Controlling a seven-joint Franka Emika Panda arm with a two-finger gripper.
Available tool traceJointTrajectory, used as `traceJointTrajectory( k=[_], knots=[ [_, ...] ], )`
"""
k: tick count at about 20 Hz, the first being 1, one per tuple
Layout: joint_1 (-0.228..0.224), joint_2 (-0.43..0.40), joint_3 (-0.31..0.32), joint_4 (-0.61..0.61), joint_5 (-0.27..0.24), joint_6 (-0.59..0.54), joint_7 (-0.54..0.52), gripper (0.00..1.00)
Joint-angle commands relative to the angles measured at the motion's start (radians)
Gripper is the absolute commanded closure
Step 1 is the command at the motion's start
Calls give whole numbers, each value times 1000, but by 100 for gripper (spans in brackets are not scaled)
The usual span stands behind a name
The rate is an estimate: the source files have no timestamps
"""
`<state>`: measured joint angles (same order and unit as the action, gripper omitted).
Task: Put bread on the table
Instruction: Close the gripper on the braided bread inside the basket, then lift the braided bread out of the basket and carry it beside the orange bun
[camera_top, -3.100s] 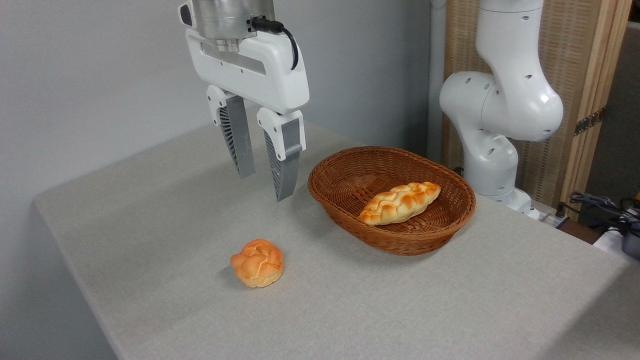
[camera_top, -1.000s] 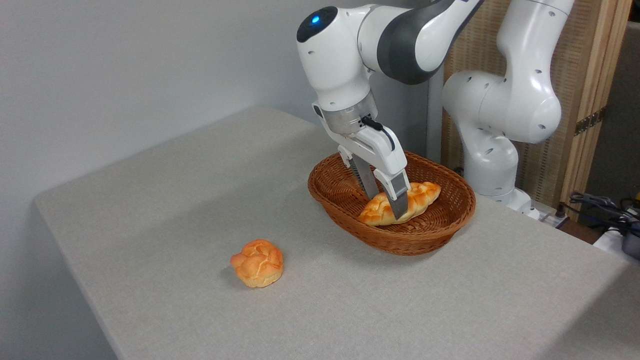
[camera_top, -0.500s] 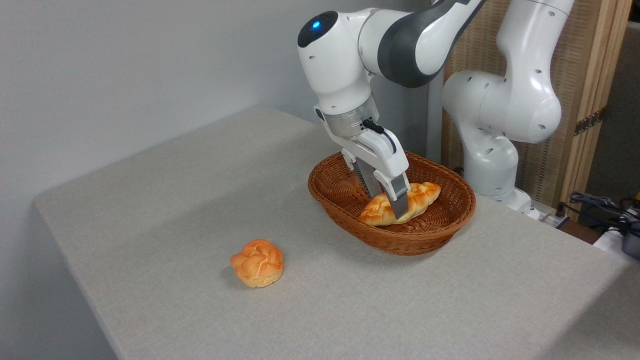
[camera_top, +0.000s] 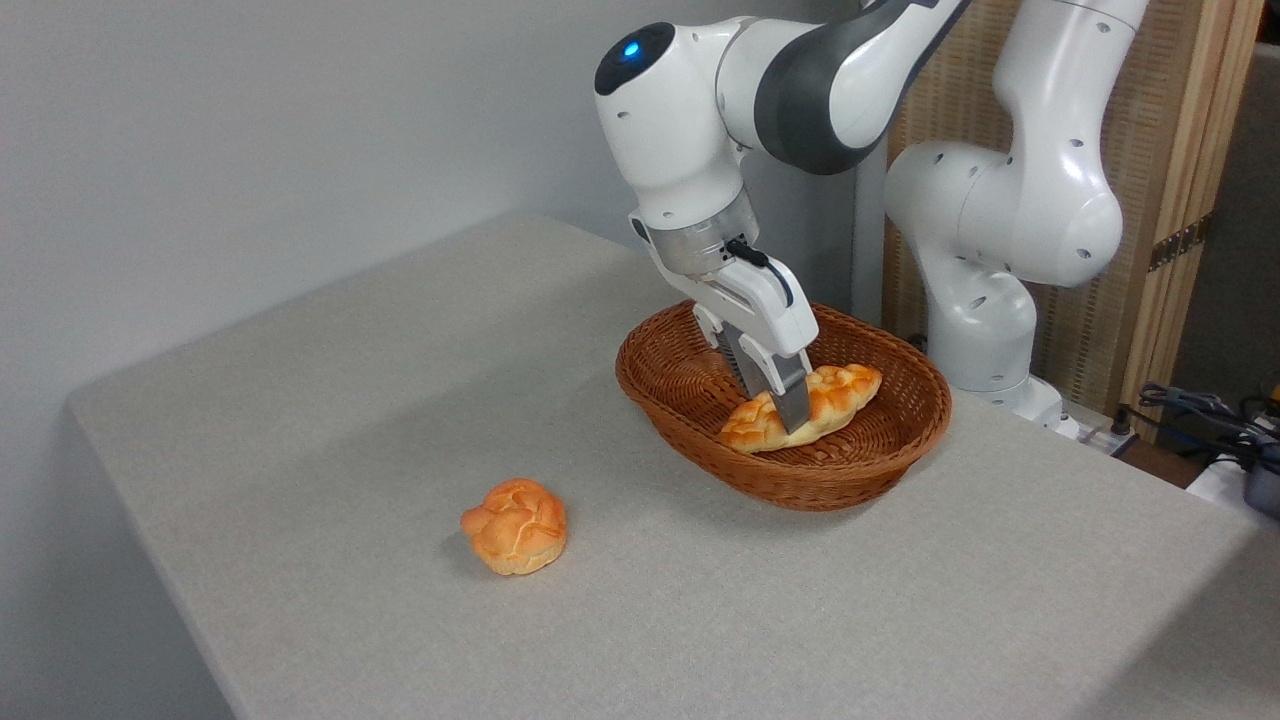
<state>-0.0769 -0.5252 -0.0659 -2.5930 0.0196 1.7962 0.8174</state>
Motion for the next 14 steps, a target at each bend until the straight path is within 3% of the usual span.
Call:
traceJointTrajectory(
  k=[1, 4, 8, 14],
  knots=[
    [-6, 4, 6, -7, 19, -32, 11, 74],
    [-6, -7, 6, 34, 19, -99, 11, 74],
    [-35, 2, 24, 178, 19, -247, 12, 74],
    [-40, 46, 155, 378, 10, -282, 42, 74]
  ],
)
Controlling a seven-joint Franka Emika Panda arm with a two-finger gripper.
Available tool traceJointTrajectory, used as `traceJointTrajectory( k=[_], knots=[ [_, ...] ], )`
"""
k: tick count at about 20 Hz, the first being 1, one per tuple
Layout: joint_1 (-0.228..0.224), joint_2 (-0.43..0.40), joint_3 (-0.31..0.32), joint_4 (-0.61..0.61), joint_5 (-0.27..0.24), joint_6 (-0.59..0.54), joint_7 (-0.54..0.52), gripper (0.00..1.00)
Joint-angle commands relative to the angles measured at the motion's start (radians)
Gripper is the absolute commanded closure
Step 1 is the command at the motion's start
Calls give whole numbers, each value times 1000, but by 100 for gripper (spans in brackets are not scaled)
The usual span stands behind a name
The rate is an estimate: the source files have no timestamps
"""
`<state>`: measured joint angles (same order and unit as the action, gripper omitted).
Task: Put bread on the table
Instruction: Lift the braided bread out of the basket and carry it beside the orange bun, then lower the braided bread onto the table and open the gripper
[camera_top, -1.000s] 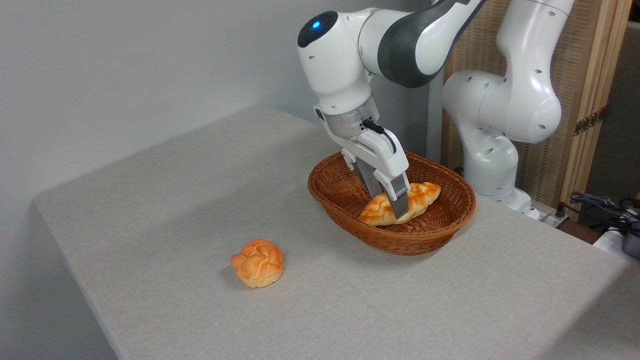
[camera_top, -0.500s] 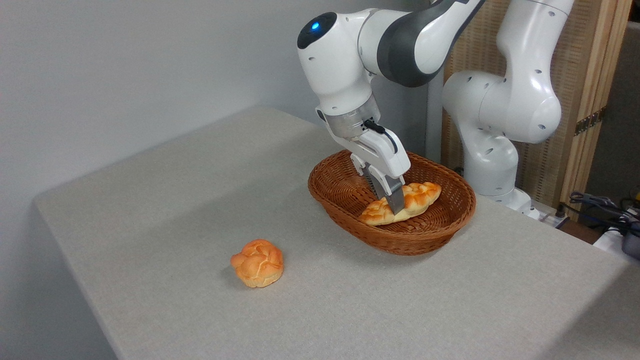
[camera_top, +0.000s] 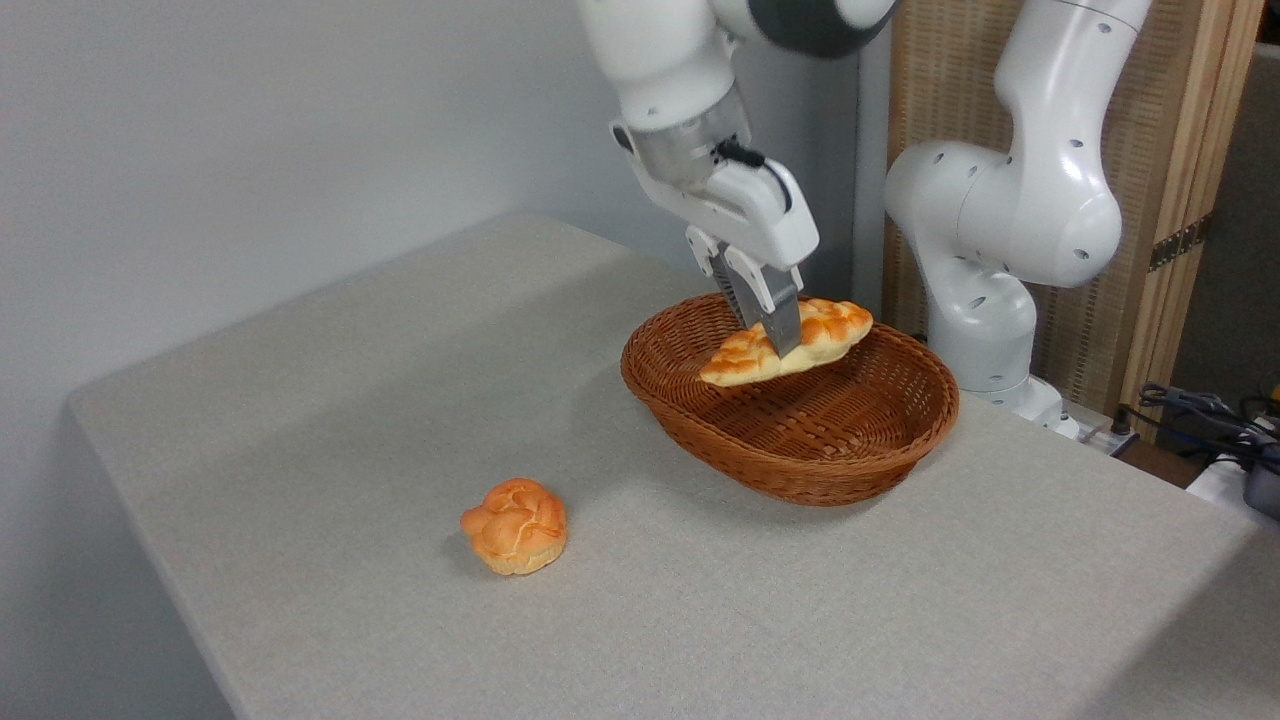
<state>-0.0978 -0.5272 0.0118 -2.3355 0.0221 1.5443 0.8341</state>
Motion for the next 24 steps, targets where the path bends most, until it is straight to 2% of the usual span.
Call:
traceJointTrajectory(
  k=[1, 3, 6, 8, 9, 10, 11, 12, 13, 19, 22, 24],
  knots=[
    [-20, 80, 103, 167, 2, -18, 25, 73],
    [-20, 182, 143, 275, 2, 16, 23, 73],
    [-20, 281, 190, 343, 10, 117, 23, 71],
    [-20, 363, 201, 373, 1, 198, 22, 58],
    [-20, 400, 198, 393, -1, 212, 22, 57],
    [-20, 426, 195, 415, -1, 212, 22, 45],
    [-19, 440, 191, 429, -1, 211, 22, 27],
    [-20, 446, 189, 433, -1, 212, 20, 16],
    [-20, 458, 189, 433, 4, 209, 23, 0],
    [-22, 541, 165, 433, 16, 218, 22, 0],
    [-22, 543, 154, 438, 16, 264, 14, 0],
    [-22, 536, 155, 450, 16, 257, 16, 0]
  ],
)
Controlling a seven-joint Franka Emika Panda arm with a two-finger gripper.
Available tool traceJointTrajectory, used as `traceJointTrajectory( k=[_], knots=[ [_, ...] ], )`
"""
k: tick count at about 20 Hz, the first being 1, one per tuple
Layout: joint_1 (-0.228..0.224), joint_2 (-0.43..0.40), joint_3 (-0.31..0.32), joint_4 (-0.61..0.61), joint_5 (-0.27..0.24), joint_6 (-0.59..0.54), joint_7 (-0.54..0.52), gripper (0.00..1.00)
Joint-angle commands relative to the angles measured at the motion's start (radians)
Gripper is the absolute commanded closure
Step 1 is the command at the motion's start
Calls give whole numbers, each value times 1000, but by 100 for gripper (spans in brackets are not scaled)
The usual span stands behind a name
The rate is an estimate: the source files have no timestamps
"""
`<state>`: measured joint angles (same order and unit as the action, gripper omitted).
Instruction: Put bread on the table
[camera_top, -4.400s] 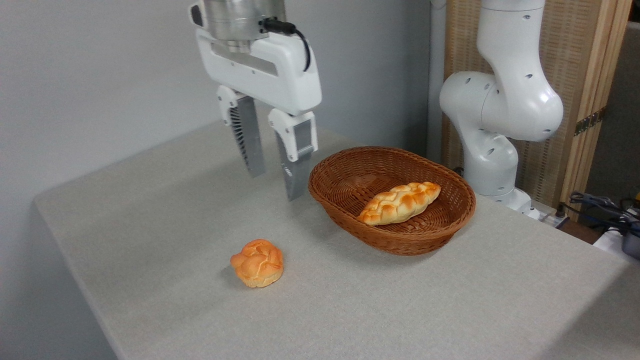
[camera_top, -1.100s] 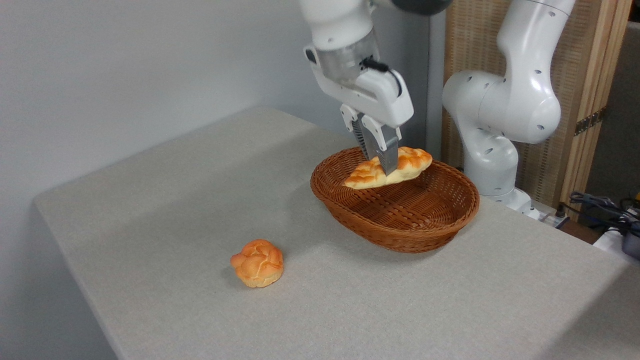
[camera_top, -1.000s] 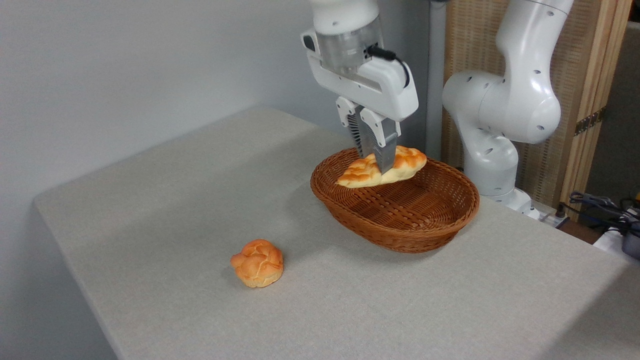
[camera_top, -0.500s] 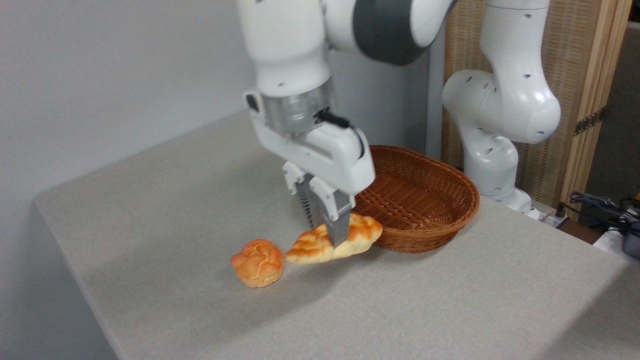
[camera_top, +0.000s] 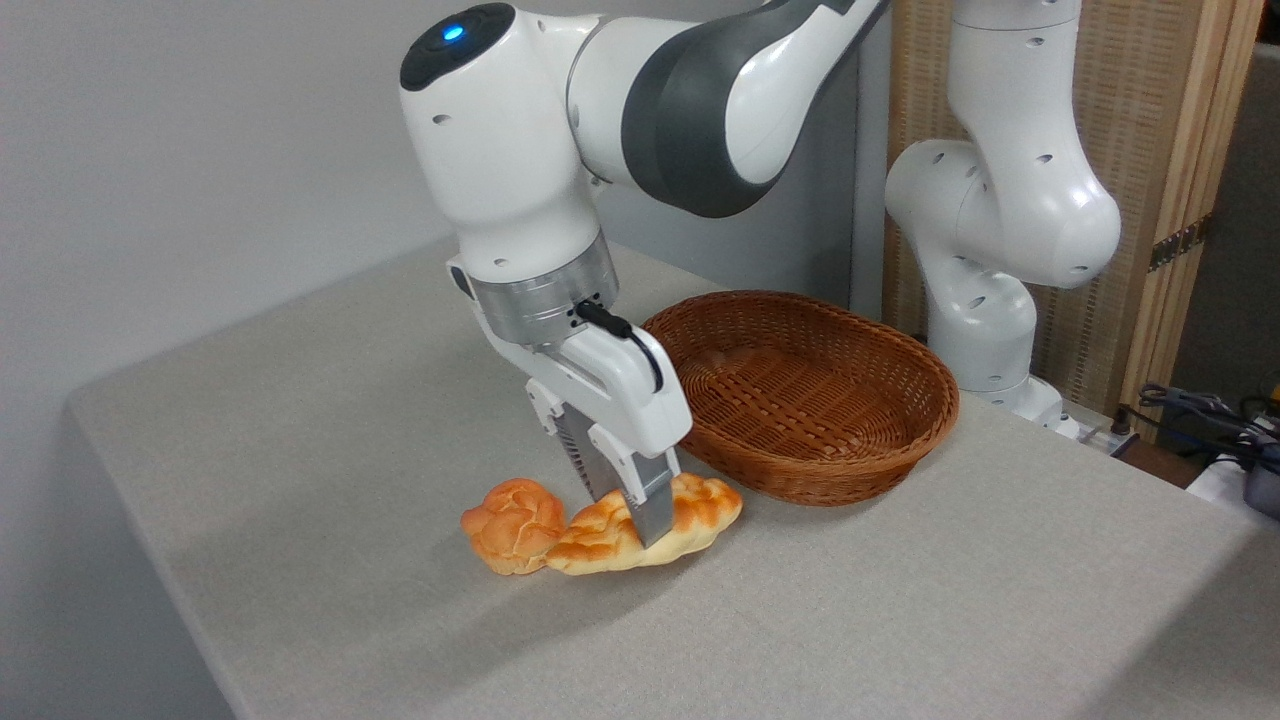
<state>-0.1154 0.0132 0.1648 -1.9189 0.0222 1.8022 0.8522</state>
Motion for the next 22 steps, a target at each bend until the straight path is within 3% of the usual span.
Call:
traceJointTrajectory(
  k=[1, 16, 18, 22],
  knots=[
    [-3, -2, 2, 40, 15, -3, -2, 0],
    [3, -5, 10, 104, 15, 2, 8, 0],
    [6, -39, 12, 123, 2, -4, 4, 0],
    [10, -67, -4, 234, -24, -44, -91, 0]
  ],
)
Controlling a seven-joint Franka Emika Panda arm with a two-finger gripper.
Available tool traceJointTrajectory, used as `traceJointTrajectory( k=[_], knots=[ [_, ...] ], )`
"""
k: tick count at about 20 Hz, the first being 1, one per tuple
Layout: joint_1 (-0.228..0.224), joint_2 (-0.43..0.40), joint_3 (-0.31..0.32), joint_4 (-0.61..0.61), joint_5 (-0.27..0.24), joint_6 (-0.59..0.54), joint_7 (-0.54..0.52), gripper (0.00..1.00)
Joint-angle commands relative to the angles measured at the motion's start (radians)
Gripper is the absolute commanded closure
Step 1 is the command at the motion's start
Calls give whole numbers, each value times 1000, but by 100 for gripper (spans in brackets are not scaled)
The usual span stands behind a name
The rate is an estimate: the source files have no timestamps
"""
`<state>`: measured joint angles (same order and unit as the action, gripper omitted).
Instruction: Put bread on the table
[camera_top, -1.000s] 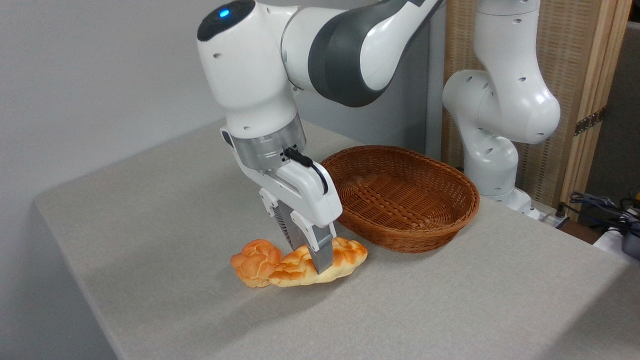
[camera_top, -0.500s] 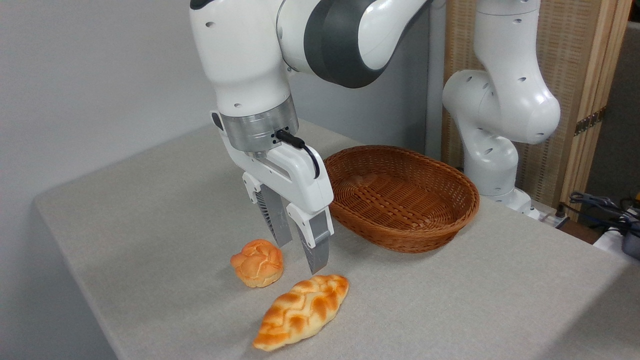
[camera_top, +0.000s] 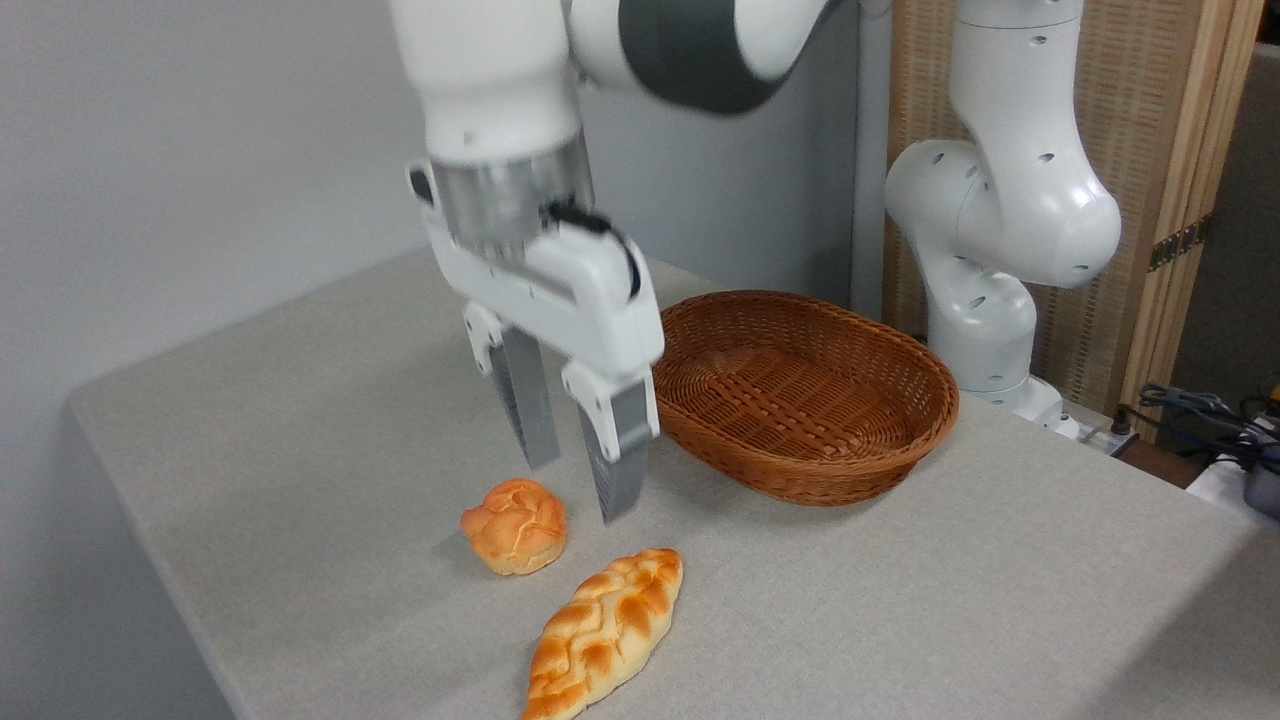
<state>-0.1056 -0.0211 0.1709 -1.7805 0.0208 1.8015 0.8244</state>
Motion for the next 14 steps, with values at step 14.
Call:
traceJointTrajectory(
  k=[14],
  knots=[
    [1, -25, -116, 190, -53, -265, -82, 0]
  ],
)
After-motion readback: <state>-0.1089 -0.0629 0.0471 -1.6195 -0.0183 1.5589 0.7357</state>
